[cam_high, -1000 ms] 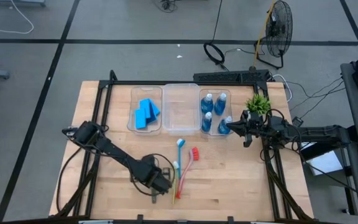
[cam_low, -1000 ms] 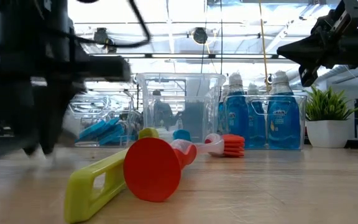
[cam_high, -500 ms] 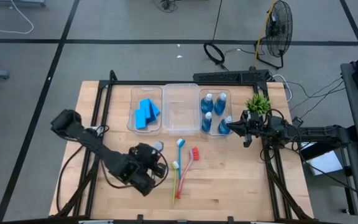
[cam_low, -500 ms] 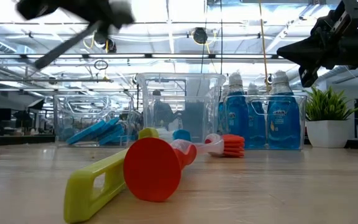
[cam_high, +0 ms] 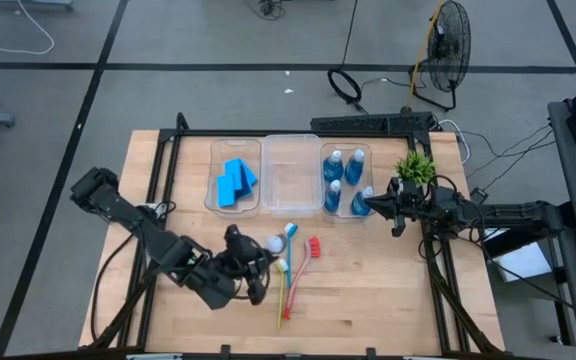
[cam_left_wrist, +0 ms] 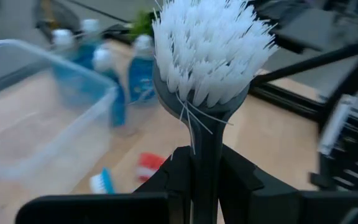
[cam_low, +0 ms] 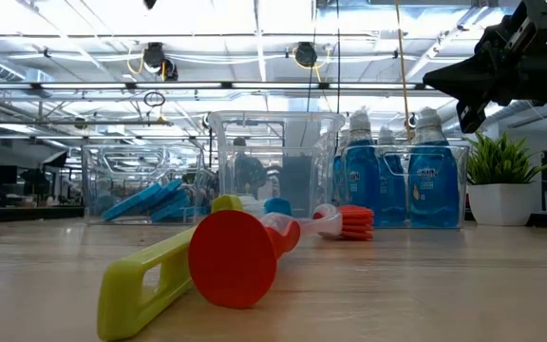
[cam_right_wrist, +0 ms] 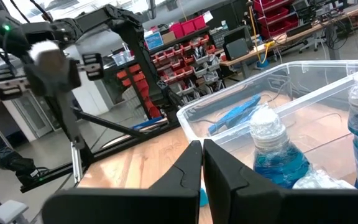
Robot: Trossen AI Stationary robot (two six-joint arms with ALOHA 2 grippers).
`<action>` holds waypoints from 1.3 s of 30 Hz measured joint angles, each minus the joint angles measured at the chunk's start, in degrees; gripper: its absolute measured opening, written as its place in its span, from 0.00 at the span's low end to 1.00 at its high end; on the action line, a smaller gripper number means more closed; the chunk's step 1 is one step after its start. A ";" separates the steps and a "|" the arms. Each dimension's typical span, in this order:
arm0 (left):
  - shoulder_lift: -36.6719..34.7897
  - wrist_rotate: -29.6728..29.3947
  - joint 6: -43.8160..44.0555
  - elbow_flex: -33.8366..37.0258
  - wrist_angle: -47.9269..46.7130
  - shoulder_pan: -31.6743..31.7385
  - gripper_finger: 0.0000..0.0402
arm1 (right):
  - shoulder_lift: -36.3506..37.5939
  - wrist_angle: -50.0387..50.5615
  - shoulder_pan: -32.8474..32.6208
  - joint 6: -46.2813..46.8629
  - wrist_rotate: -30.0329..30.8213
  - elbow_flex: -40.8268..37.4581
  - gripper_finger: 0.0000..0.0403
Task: Pick & Place Kitchen Sink Supplies
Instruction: Put the black dishwashing brush into the white bin
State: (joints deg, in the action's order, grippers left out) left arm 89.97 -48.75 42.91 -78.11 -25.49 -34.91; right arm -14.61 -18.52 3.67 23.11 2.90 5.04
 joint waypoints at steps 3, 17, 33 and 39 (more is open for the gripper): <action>-0.04 3.17 -2.02 -0.02 2.91 0.57 0.13 | -0.02 0.00 -0.01 0.00 0.00 0.00 0.01; -0.04 3.69 1.93 -0.02 3.11 4.02 0.13 | -0.02 -0.02 0.01 0.00 0.00 0.00 0.01; -0.04 0.61 0.60 -0.09 14.13 25.72 0.13 | -0.02 -0.02 -0.01 0.00 0.02 0.00 0.01; -0.04 8.51 -3.66 -0.09 14.57 36.66 0.13 | -0.02 -0.02 -0.01 0.35 0.02 0.00 0.01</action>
State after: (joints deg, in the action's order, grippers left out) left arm 89.93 -40.23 39.25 -78.19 -10.92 1.75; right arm -14.63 -18.54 3.67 23.46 2.92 5.04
